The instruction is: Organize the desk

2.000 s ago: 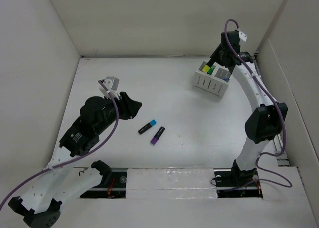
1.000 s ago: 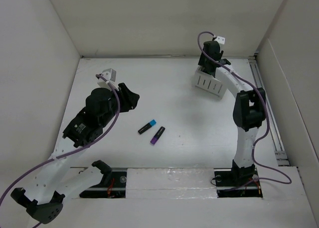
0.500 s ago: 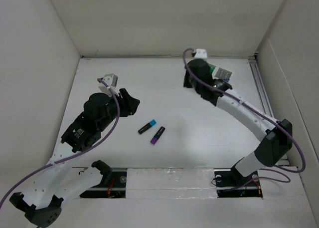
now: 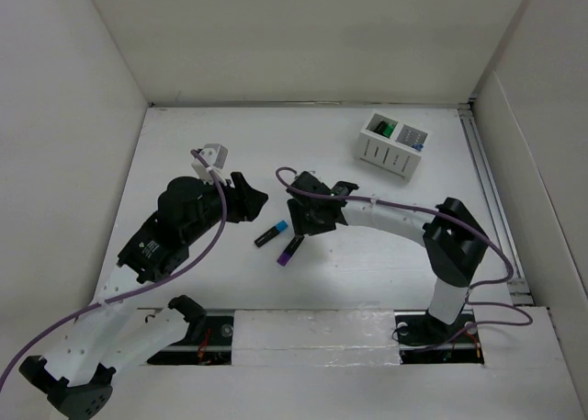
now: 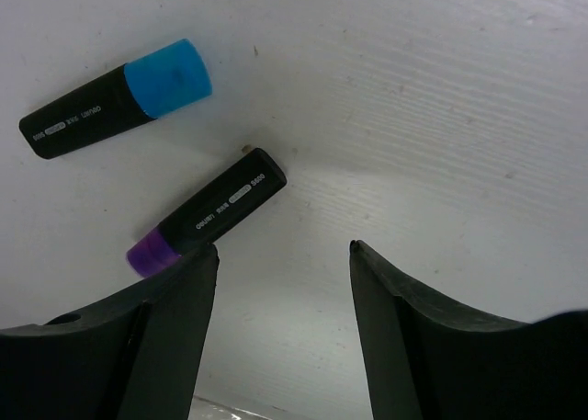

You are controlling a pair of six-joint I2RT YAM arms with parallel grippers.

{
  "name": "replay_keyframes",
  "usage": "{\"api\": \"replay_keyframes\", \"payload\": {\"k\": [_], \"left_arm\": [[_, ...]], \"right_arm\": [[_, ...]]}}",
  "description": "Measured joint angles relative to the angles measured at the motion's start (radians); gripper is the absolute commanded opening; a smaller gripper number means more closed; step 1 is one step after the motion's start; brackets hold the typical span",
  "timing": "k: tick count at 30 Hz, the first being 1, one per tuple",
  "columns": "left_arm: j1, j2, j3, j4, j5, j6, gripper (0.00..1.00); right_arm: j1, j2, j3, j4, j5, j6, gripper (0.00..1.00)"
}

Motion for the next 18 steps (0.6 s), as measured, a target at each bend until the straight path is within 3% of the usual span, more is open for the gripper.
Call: {"api": "replay_keyframes", "payload": {"k": [18], "left_arm": [[0.001,-0.024,-0.022,0.004,0.066,0.019,0.5]], "right_arm": [[0.034,0.137,0.01,0.13,-0.12,0.183,0.64]]}}
